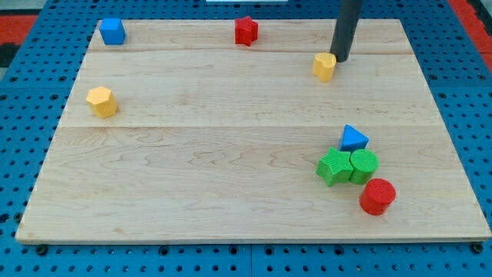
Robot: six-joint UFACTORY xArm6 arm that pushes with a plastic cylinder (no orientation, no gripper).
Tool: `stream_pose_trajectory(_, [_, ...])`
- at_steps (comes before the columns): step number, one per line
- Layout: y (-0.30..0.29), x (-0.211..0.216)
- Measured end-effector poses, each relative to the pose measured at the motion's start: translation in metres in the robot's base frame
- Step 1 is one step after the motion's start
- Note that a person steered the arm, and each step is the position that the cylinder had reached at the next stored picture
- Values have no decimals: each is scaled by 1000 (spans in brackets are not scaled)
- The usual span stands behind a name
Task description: Move your arm to the top right to the red star
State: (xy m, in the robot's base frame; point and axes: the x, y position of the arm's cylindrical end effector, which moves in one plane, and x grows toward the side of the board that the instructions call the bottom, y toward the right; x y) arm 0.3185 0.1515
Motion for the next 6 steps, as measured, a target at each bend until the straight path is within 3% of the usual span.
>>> stream_pose_trajectory(1, [-7,41])
stream_pose_trajectory(3, [-2,-26])
stream_pose_trajectory(4, [-51,29])
stream_pose_trajectory(5, [-49,81])
stream_pose_trajectory(6, [-51,102])
